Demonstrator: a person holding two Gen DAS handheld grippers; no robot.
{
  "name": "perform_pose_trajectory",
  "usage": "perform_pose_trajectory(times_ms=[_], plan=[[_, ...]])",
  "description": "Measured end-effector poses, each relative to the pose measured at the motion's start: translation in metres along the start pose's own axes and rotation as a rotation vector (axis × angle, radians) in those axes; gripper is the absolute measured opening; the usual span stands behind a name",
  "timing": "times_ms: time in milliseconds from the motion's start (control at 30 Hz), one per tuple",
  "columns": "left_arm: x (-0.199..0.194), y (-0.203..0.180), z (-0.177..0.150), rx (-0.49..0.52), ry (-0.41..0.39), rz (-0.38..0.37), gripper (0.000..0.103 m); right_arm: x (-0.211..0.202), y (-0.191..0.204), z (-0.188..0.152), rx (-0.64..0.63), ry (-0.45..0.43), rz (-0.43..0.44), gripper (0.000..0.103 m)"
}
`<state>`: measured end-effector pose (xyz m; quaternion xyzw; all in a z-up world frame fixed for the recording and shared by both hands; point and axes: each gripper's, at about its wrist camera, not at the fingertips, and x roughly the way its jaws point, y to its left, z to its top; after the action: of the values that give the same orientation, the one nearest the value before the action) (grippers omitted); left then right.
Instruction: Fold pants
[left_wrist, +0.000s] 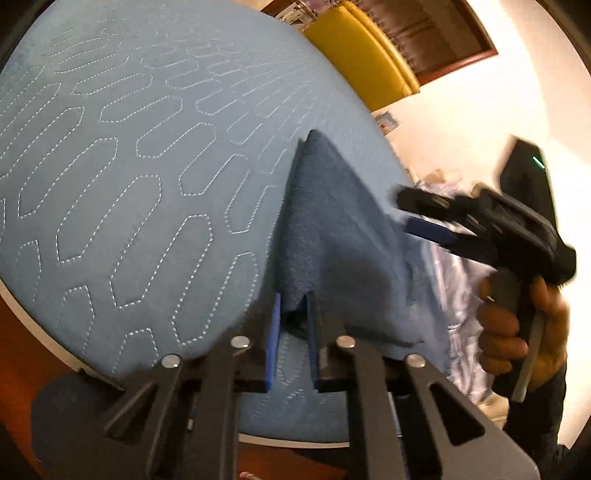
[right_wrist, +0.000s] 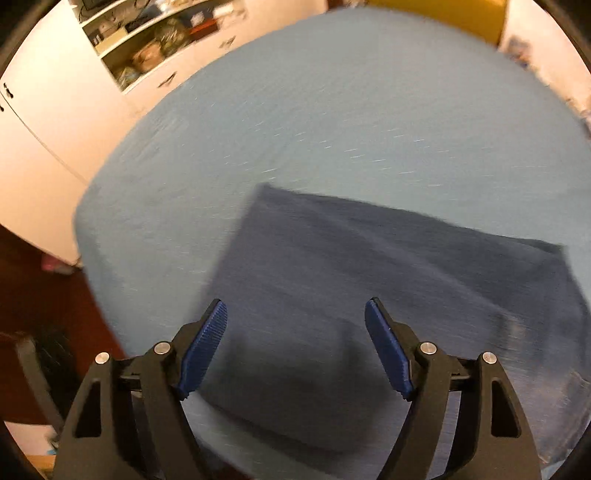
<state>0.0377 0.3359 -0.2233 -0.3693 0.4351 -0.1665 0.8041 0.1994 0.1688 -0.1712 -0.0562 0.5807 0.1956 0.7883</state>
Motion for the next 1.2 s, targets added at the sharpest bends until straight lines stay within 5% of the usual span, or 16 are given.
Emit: perform_pose_trajectory(times_ms=[300,433,500,533,567,700,800,833,867,900,1067,1200], plan=[[-0.013,-0.046,-0.001,0.122,-0.064,0.049,0.009,0.067,0.056,0.032,-0.095,0.166,-0.155,0.074],[-0.010,-0.057,-0.002,0.136,-0.085,0.045,0.008,0.074,0.052,0.040,-0.101,0.140,-0.197,0.042],[-0.005,-0.050,-0.002,0.087,-0.099,0.056,0.020,0.069,0.042,0.038,-0.071,0.129,-0.169,0.028],[-0.003,-0.045,-0.005,0.056,-0.094,0.057,0.053,0.066,0.039,0.037,-0.061,0.124,-0.150,0.023],[0.000,-0.041,-0.007,0.027,-0.095,0.060,0.069,0.063,0.035,0.037,-0.051,0.117,-0.133,0.021],[0.020,-0.047,-0.015,0.016,-0.102,0.070,0.070,0.051,0.029,0.032,-0.041,0.089,-0.102,0.018],[0.036,-0.051,-0.011,0.007,-0.121,0.079,0.069,0.035,0.016,0.035,-0.008,0.070,-0.061,0.017],[0.041,-0.054,-0.009,0.018,-0.123,0.087,0.061,0.027,0.010,0.033,0.016,0.055,-0.030,0.017],[0.047,-0.059,-0.007,0.034,-0.114,0.102,0.032,0.021,0.005,0.032,0.030,0.044,-0.008,0.017],[0.052,-0.068,-0.005,0.058,-0.104,0.110,0.016,0.016,-0.001,0.038,0.044,0.035,0.016,0.016],[0.049,-0.177,-0.024,0.351,-0.231,0.268,0.011,-0.061,-0.065,0.028,0.147,-0.072,0.215,0.015],[0.057,-0.291,-0.064,0.607,-0.320,0.298,0.011,-0.152,-0.148,0.003,0.213,-0.208,0.331,0.015]])
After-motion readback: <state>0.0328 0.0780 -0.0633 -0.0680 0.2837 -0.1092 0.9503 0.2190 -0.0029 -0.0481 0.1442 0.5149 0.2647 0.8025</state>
